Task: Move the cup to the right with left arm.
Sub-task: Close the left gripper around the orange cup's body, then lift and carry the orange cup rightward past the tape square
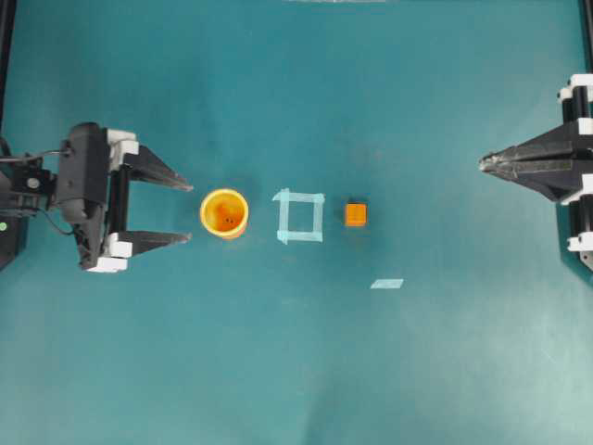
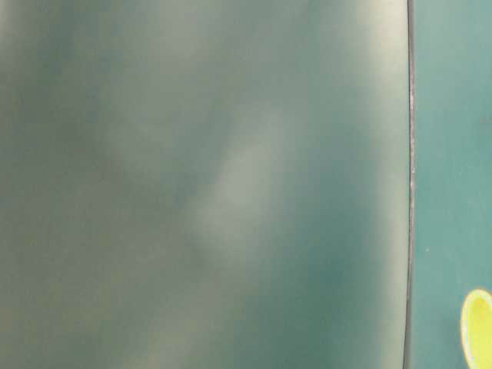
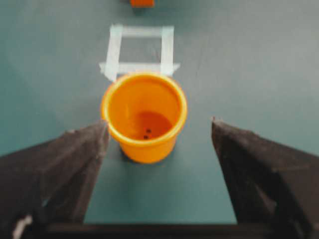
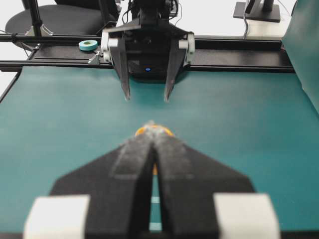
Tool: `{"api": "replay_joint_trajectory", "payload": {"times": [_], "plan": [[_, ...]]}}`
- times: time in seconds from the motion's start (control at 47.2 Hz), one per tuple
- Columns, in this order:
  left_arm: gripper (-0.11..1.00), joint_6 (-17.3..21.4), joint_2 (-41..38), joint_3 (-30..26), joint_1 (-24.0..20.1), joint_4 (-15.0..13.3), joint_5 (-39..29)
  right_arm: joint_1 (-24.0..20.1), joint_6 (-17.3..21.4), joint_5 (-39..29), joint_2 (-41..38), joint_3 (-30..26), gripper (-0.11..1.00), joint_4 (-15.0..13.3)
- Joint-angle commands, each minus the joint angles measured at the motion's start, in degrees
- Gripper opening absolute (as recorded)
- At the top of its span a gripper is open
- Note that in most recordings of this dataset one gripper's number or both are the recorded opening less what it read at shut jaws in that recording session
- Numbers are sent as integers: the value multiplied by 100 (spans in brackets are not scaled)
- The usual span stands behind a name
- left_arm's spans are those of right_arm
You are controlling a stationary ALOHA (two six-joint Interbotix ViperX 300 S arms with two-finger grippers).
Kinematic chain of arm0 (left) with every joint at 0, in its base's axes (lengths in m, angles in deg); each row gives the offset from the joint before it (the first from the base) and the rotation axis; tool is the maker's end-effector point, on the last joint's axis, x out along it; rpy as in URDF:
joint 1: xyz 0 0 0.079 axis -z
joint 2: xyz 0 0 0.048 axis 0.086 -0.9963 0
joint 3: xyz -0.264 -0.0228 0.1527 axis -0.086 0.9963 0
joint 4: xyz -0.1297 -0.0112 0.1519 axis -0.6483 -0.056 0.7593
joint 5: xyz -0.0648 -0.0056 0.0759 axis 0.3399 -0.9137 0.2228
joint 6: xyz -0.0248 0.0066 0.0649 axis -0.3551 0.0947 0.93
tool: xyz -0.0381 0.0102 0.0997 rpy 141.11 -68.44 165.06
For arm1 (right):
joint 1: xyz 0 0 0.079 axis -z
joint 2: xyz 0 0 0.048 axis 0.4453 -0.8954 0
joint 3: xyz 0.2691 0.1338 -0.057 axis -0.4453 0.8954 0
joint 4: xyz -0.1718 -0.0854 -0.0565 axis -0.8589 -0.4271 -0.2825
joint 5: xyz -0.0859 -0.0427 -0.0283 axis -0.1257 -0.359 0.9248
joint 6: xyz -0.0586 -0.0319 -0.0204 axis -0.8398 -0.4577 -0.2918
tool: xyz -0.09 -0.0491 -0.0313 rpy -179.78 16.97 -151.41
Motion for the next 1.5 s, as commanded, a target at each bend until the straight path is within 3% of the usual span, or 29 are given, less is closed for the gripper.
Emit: {"api": "replay_joint_trajectory", "payload": {"times": [0.0,0.318,0.678,1.166,1.483], "plan": [[81,9,-185,-141,0,18,62,0,-9,26,-9,-193,-1,-18],[82,0,-1037,-299,-97,9,220,9,-18,26,0,-272,-1,-18],[82,-18,-1784,-422,-299,0,940,9,-62,26,0,-308,-1,-18],[82,-44,-2514,-1178,-193,0,1046,0,-62,0,0,-308,-1,-18],[70,-44,-2540,-1187,-176,0,984,9,-70,-26,0,-316,-1,-18]]}}
